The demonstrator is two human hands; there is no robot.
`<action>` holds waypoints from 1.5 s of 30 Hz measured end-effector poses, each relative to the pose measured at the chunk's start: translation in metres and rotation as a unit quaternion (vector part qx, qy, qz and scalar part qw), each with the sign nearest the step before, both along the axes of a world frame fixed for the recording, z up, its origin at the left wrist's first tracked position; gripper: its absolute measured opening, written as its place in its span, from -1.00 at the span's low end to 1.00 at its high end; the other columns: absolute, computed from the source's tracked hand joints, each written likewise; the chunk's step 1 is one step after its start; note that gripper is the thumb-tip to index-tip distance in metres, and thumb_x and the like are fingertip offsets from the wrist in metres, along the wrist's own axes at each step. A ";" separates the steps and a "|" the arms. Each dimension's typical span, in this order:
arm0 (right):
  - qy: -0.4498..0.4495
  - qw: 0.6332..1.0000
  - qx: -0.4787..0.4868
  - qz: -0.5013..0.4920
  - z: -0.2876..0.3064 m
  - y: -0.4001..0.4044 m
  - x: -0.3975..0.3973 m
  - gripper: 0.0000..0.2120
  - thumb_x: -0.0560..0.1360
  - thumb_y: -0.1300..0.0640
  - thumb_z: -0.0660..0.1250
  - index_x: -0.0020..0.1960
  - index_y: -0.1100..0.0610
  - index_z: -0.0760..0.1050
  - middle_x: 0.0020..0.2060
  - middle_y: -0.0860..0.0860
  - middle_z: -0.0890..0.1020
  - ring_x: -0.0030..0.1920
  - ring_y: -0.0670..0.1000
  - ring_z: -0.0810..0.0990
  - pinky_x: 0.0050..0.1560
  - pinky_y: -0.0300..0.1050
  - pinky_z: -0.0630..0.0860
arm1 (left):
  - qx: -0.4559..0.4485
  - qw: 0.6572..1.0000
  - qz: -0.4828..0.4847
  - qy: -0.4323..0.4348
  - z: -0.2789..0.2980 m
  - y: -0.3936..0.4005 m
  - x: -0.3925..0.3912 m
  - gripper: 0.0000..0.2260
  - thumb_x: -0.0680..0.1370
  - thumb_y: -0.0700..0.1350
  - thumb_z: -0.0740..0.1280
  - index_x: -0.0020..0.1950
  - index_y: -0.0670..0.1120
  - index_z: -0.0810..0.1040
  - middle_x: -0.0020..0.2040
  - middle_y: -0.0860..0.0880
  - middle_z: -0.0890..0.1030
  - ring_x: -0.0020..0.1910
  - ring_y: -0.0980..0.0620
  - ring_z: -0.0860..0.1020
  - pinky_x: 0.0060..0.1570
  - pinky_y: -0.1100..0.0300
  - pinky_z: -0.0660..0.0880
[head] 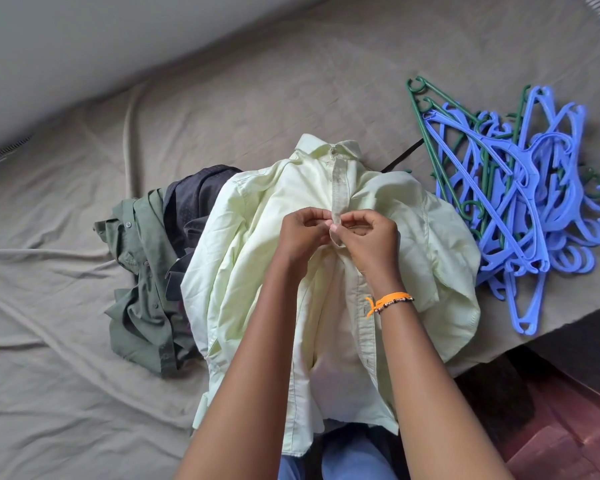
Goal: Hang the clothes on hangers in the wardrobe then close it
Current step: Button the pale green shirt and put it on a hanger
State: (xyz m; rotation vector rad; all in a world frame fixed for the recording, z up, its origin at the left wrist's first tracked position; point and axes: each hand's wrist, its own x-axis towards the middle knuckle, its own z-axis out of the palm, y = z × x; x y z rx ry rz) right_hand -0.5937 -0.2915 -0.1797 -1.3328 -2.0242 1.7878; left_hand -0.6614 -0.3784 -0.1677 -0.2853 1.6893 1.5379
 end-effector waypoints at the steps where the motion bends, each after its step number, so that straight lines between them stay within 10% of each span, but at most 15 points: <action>1: -0.007 1.000 0.010 -0.001 0.000 0.000 -0.001 -0.85 0.32 0.19 0.54 -0.19 0.14 0.59 -0.38 -0.05 0.63 -0.39 -0.18 0.59 -0.29 -0.34 0.55 | 0.004 1.000 -0.002 -0.003 0.000 0.000 0.000 -0.84 0.52 -0.43 0.26 -0.18 -0.21 0.52 -0.29 -0.14 0.56 -0.39 0.07 0.57 -0.28 0.26 0.56; 10: 0.006 0.967 0.253 0.011 -0.009 -0.020 -0.004 -0.88 0.37 0.27 0.40 -0.31 0.19 0.50 -0.35 0.08 0.56 -0.40 0.04 0.47 -0.29 -0.10 0.39 | -0.019 0.999 0.034 -0.023 0.002 0.005 0.004 -0.92 0.50 -0.29 0.38 -0.19 -0.20 0.54 -0.29 -0.12 0.55 -0.45 0.19 0.54 -0.42 0.39 0.46; 24: 0.052 0.989 0.136 0.023 -0.010 -0.013 0.003 -0.82 0.32 0.36 0.47 -0.20 0.15 0.53 -0.25 0.07 0.60 -0.38 -0.13 0.49 -0.32 -0.41 0.46 | -0.079 0.996 0.034 0.008 -0.007 0.007 -0.002 -0.84 0.49 -0.37 0.36 -0.25 -0.17 0.50 -0.34 -0.13 0.52 -0.32 -0.04 0.53 -0.18 0.11 0.57; 34: -0.001 0.986 0.164 0.024 -0.004 -0.014 0.000 -0.91 0.37 0.28 0.46 -0.23 0.16 0.56 -0.30 0.02 0.61 -0.36 -0.04 0.56 -0.21 -0.03 0.58 | -0.089 0.995 0.016 0.049 -0.010 0.007 0.002 -0.82 0.49 -0.37 0.34 -0.23 -0.12 0.50 -0.37 -0.05 0.51 -0.40 0.10 0.49 -0.35 0.27 0.49; 45: -0.089 0.967 0.197 0.133 0.008 -0.006 0.001 -0.91 0.54 0.24 0.23 -0.03 0.22 0.50 0.00 0.13 0.57 0.07 0.13 0.49 -0.02 -0.16 0.28 | -0.200 0.957 0.000 0.210 -0.006 0.004 0.015 -0.87 0.33 -0.22 0.47 -0.21 -0.02 0.60 -0.36 0.08 0.62 -0.32 0.13 0.58 -0.25 0.18 0.56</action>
